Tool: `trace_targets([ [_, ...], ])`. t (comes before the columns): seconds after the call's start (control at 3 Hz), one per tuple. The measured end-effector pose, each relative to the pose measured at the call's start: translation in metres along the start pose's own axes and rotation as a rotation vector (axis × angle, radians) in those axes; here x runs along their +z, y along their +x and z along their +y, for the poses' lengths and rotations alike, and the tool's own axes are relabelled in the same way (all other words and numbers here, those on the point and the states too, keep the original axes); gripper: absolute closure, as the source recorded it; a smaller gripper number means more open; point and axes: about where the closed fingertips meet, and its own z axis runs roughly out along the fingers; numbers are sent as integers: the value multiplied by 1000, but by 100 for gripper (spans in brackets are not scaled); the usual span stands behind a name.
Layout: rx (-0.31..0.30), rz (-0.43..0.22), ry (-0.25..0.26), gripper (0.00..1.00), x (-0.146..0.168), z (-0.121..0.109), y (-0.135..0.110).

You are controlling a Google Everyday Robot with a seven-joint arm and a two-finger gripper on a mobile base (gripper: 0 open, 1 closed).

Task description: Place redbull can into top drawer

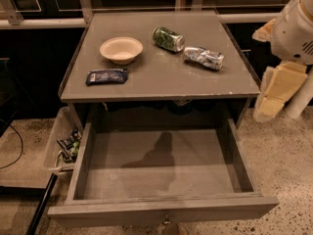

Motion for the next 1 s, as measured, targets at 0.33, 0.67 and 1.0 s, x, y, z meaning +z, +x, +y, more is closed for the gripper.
trace_targets([
  [0.33,-48,-68,51,0,13,-33,-16],
  [0.67,-81,-145,86,0,27,-68,-31],
  [1.0,-80,-204,98,0,61,-137,-32],
])
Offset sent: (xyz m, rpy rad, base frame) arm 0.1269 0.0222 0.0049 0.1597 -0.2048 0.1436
